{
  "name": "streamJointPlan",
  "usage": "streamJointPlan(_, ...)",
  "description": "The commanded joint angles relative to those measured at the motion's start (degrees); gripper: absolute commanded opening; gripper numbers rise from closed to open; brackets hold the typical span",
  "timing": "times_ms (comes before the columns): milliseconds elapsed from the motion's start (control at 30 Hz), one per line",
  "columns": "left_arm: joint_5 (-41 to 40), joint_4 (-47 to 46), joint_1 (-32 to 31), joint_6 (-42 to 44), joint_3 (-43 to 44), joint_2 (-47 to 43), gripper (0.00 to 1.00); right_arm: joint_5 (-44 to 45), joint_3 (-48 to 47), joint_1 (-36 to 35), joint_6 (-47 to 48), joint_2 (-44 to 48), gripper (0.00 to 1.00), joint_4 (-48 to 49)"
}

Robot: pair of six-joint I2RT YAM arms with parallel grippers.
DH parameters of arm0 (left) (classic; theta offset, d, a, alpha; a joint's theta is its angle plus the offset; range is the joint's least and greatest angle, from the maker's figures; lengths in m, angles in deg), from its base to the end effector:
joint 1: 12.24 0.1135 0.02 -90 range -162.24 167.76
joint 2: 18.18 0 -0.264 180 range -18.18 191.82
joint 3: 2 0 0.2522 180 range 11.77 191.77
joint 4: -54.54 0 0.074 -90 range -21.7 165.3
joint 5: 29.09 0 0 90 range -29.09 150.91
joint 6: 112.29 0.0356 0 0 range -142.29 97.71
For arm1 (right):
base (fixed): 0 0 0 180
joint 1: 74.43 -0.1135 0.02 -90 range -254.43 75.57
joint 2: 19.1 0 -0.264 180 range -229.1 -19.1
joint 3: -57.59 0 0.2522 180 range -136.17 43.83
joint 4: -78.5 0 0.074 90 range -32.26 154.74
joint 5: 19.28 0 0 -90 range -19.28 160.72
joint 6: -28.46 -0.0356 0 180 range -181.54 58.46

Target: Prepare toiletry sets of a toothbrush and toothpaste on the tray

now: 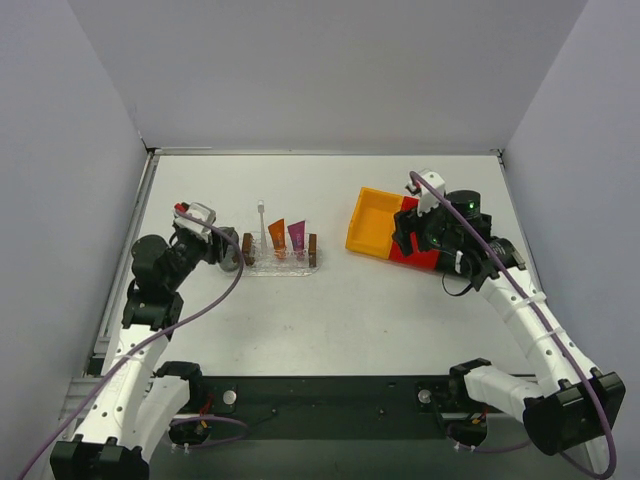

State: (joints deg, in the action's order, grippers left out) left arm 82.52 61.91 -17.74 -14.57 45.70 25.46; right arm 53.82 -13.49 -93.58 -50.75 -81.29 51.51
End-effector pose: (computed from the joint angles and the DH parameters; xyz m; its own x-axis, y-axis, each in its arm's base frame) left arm 0.1853 -0.0310 0.3074 0.0042 0.1251 -0.9921 0.4587 0.8814 0.1130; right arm 0.2316 0.0914 0.3524 -0.1807 -0.2524 -0.9506 -0.6197 0.7798 -0.0892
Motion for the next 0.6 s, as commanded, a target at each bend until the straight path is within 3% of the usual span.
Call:
streamJointPlan(0,-4.46,4.72,1.01,-0.25,3.59,-1.01,0.59,1.61,2.3,4.82,-3.57,3.3,0.67,4.62)
streamJointPlan(400,-8.42,9.64,3.56,-2.63,6.32,-2.86,0.62,4.16,5.73,11.07,-7.0,8.49,0.75,6.99)
streamJointPlan(567,-9.74,11.93,3.74,-2.72,7.2,-4.26,0.7,5.48,4.06,11.86,-7.53,9.28,0.76,4.71)
